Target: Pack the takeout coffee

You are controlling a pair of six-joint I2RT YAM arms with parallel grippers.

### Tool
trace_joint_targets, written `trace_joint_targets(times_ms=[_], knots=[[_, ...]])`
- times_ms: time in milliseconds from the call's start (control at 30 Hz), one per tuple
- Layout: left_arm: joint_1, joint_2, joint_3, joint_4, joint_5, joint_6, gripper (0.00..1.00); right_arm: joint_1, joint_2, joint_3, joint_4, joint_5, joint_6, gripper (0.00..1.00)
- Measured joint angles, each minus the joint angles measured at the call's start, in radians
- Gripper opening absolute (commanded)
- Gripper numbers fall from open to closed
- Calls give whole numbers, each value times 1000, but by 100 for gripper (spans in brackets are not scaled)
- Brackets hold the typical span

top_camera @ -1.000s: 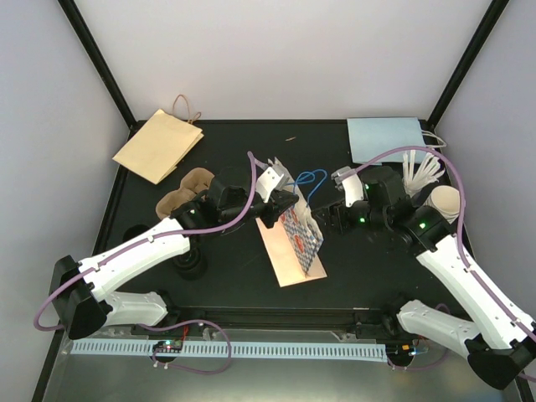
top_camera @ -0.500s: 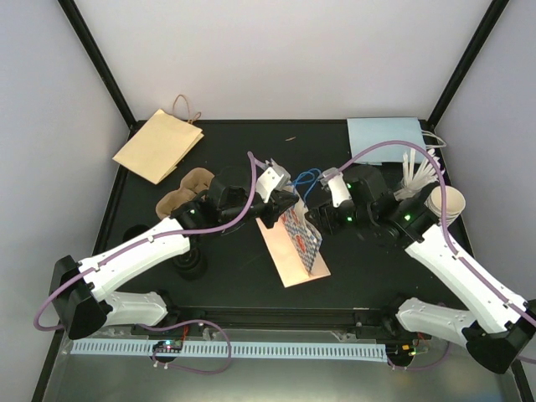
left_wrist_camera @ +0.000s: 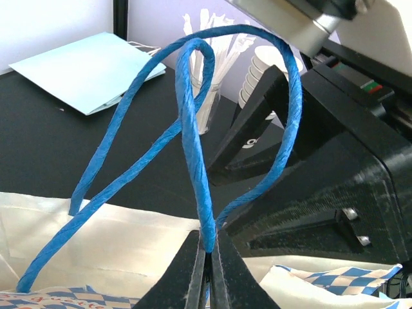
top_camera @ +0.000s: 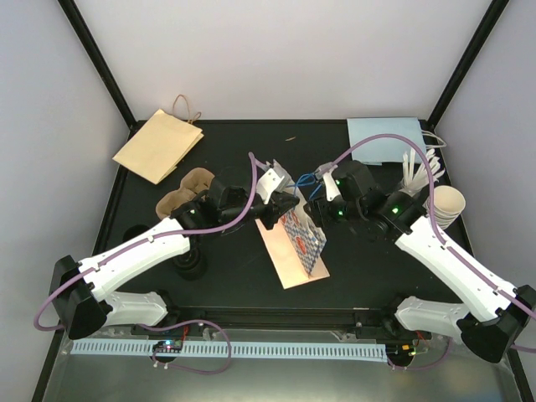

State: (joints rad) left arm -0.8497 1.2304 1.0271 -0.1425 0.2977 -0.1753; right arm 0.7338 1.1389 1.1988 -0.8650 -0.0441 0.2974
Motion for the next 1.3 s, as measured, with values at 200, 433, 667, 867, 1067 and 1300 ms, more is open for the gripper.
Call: trace_joint_targets(times_ms=[200, 433, 667, 867, 1067, 1300], knots=[[0, 0, 0, -9, 8, 2, 2, 1, 19, 10, 16, 46, 15, 51], [1, -28, 0, -43, 7, 16, 2, 2, 40, 11, -19, 184, 8, 40], [1, -120, 0, -54, -6, 33, 1, 2, 40, 11, -77, 346, -2, 30], [3, -164, 0, -57, -20, 44, 1, 2, 24, 11, -84, 352, -2, 35], [3, -164, 0, -71, -24, 45, 2, 2, 6, 30, -81, 268, -31, 42], [4, -164, 12, -100, -53, 36, 2, 2, 5, 48, -100, 273, -37, 44]])
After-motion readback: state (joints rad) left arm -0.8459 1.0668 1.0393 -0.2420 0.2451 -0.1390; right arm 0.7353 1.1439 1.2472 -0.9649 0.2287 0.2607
